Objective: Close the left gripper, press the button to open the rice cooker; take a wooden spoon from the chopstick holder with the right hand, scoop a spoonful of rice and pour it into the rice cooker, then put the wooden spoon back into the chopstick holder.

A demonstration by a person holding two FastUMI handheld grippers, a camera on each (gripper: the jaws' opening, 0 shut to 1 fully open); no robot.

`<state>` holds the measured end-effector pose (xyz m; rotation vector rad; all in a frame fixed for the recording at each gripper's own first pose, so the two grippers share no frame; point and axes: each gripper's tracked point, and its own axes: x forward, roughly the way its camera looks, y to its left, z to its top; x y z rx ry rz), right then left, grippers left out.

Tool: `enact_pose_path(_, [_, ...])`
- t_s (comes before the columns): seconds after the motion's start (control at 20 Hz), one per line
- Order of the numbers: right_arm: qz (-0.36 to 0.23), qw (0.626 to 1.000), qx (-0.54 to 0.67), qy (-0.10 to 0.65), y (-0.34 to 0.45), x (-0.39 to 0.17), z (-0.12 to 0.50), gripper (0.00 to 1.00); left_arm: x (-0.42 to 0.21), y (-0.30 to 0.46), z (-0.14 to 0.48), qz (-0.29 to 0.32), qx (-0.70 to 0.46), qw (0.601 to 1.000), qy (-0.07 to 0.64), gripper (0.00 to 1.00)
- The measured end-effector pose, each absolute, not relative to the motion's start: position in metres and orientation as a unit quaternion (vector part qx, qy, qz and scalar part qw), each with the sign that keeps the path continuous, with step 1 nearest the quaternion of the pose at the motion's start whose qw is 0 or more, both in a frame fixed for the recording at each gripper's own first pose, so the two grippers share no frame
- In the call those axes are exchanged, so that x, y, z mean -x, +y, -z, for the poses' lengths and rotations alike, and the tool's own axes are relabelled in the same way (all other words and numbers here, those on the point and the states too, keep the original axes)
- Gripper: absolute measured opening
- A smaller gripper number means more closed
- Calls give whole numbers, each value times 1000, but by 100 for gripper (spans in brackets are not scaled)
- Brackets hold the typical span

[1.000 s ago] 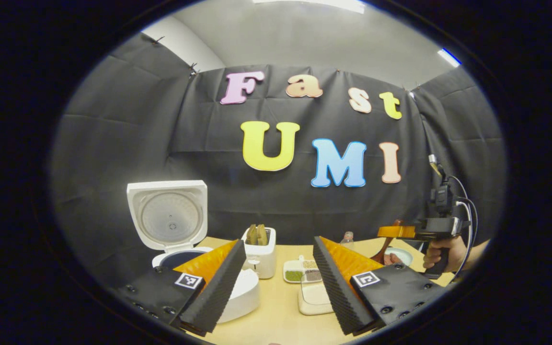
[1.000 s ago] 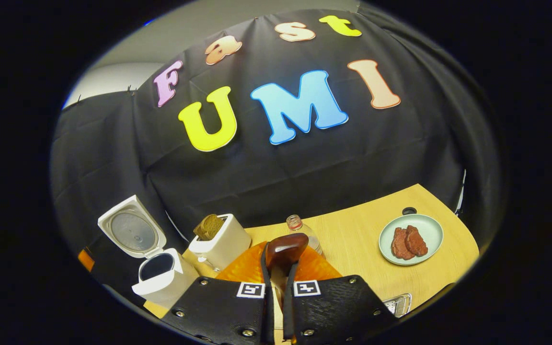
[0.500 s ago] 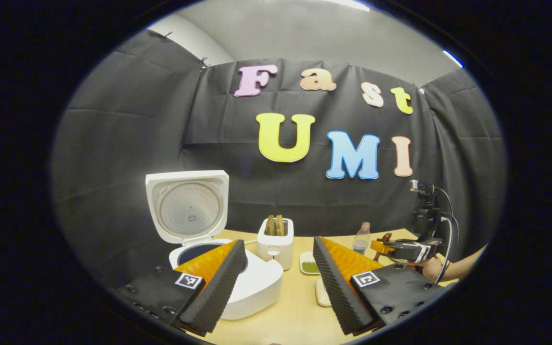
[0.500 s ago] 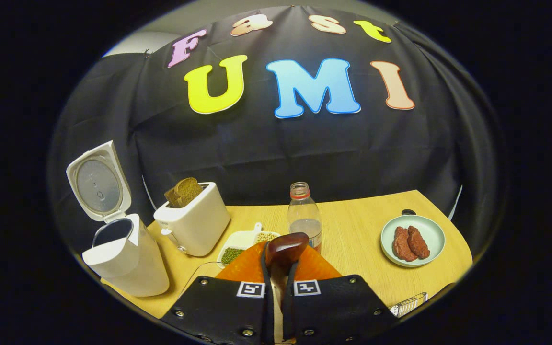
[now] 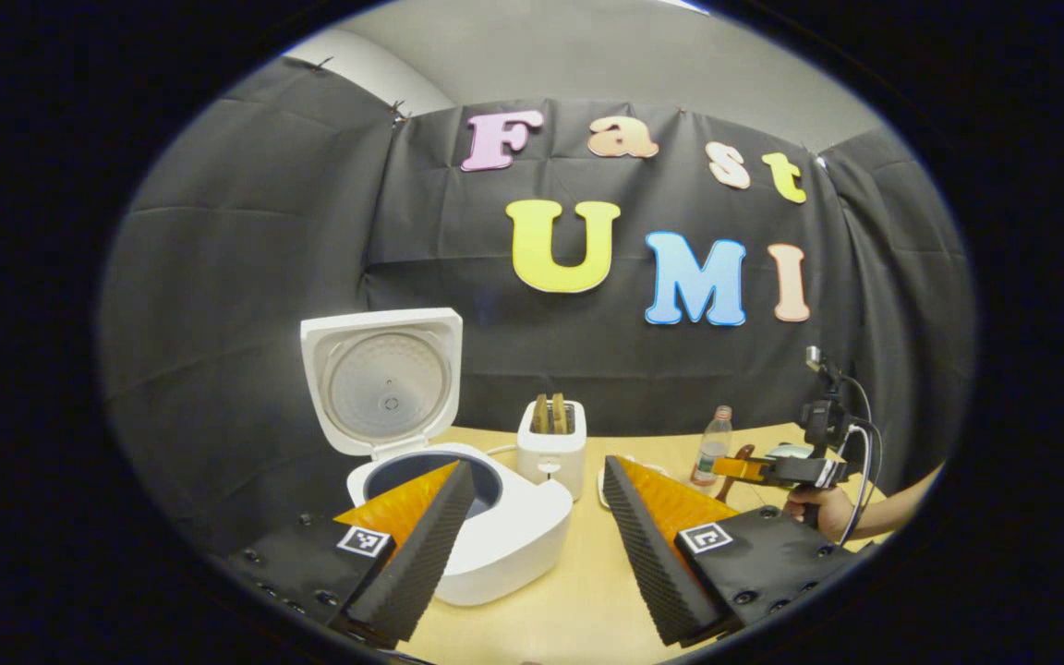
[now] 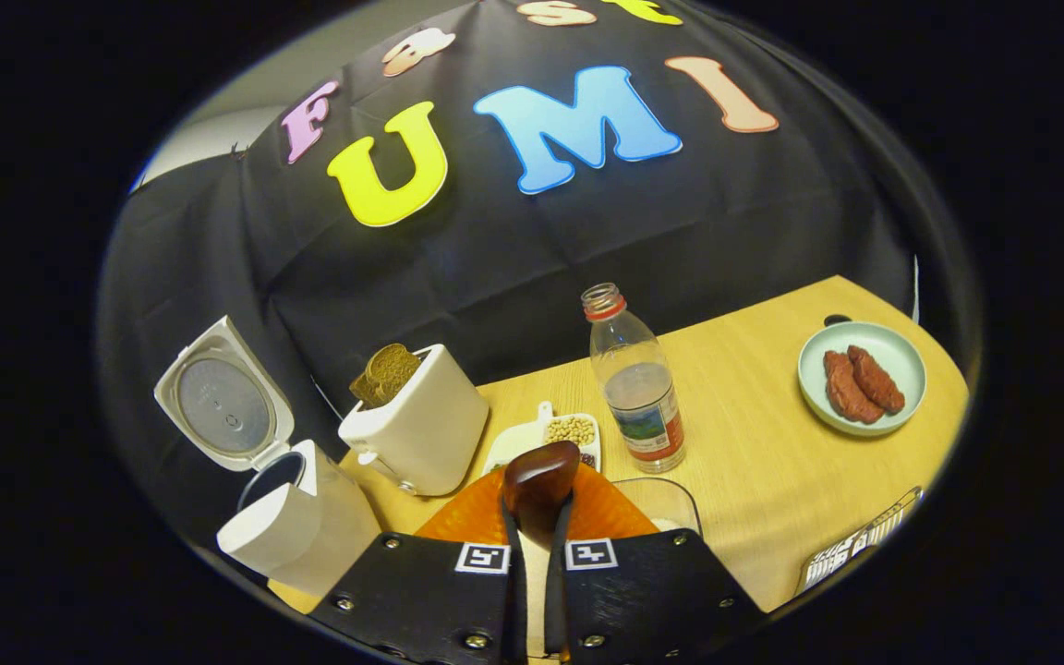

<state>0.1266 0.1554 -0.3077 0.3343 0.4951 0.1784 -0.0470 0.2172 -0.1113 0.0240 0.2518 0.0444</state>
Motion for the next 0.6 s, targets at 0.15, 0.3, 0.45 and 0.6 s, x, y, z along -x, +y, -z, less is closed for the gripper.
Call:
enact_pose_path(0.15, [-58,920,-290,257,138,-130,309,8,48,213,110,-17,-5,992,121,96])
enact_pose_path(0.3, [-46,875,-415,246,115,-134,294,7,47,216,107,-21,-6,993,119,96])
enact_pose_path(0.45, [-37,852,-475,217,91,-138,264,7,49,222,103,-25,-1,994,107,98])
enact_pose_path(0.6, [-48,856,-477,193,80,-139,230,7,44,230,109,-32,2,994,104,98])
